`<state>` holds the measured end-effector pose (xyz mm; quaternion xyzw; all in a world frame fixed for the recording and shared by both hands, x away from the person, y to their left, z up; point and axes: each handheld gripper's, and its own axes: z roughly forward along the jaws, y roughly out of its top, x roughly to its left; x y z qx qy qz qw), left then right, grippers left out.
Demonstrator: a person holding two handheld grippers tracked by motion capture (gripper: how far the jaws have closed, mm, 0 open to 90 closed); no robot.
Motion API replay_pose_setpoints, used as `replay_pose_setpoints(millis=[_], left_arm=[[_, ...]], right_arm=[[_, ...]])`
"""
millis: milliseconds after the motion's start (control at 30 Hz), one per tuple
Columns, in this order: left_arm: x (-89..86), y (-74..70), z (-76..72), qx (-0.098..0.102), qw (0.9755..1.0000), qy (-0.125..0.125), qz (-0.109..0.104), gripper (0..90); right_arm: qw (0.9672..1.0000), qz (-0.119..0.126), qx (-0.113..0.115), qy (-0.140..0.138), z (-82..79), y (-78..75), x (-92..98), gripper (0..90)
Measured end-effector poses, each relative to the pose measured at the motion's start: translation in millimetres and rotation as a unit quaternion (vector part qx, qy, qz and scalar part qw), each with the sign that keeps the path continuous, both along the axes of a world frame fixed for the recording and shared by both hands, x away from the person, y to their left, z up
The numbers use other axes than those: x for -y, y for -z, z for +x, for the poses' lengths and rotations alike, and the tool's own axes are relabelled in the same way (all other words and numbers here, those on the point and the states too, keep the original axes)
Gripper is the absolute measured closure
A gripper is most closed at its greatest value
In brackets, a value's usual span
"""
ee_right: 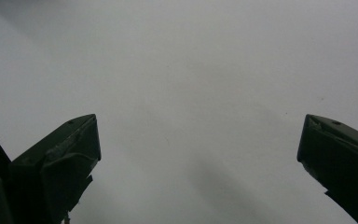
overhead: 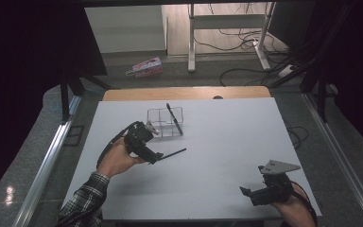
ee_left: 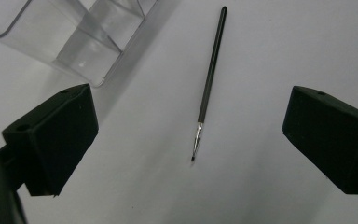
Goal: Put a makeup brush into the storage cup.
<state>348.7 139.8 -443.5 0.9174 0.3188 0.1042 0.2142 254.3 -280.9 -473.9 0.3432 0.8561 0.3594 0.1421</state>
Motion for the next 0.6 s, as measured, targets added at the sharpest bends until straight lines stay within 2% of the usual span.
replay_pose_setpoints(millis=[333, 600], left_arm=[[19.2, 1.8, 10.3, -0.008, 0.9992, 0.026, 0.030, 7.7], [27.9, 5.6, 16.3, -0.011, 0.9986, 0.036, 0.038, 13.3]], right_arm=[[1.0000, 0.001, -0.001, -0.002, -0.2, 0.5, -0.2, 0.0], [1.0000, 0.001, -0.002, -0.003, -0.4, 0.7, -0.3, 0.0]])
